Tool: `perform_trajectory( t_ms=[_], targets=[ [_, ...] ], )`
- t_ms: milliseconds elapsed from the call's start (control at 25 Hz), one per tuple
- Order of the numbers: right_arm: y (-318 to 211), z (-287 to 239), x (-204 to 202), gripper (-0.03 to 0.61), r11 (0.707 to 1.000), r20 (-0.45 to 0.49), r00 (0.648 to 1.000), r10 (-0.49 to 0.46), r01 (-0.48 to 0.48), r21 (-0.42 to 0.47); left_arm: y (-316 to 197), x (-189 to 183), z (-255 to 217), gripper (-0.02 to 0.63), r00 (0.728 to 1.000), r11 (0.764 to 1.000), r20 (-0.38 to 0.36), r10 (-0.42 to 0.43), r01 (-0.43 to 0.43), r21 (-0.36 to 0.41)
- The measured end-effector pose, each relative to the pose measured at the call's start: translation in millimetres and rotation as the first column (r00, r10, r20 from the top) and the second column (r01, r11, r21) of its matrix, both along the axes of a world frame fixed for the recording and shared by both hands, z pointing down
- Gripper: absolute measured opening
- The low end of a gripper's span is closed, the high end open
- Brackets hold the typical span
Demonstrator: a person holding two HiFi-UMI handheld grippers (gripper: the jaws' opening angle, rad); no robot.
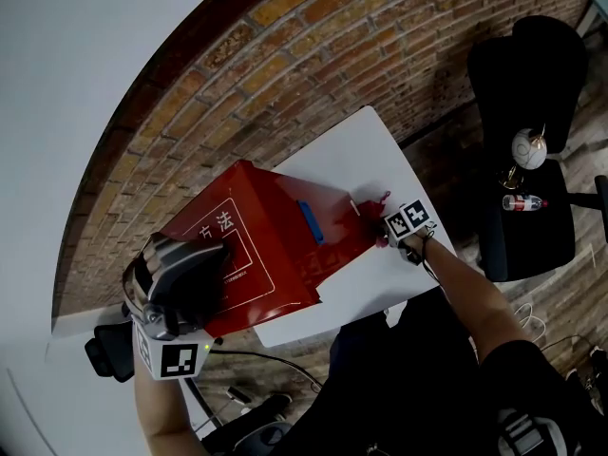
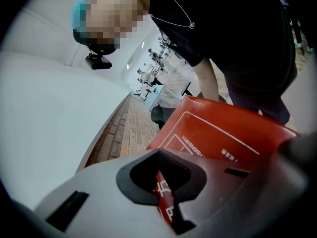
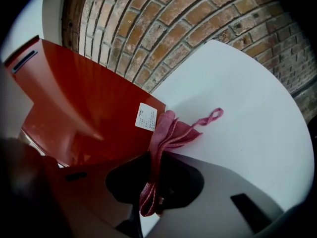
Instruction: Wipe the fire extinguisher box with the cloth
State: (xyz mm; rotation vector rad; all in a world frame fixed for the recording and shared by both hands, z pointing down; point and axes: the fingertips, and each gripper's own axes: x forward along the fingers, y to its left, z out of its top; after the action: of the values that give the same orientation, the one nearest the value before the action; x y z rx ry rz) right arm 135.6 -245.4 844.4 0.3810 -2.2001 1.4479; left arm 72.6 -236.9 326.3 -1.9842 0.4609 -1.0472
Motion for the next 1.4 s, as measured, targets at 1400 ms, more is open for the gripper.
perform_trajectory(
  t_ms=[1400],
  targets=[
    [3.2, -68.0, 0.3, 0.061, 0.989, 0.233, 0.968, 0.098, -0.069, -0.129, -0.5, 2.5, -0.9, 0.029, 1.000, 1.000, -0.004, 0.005, -0.005, -0.005]
  ],
)
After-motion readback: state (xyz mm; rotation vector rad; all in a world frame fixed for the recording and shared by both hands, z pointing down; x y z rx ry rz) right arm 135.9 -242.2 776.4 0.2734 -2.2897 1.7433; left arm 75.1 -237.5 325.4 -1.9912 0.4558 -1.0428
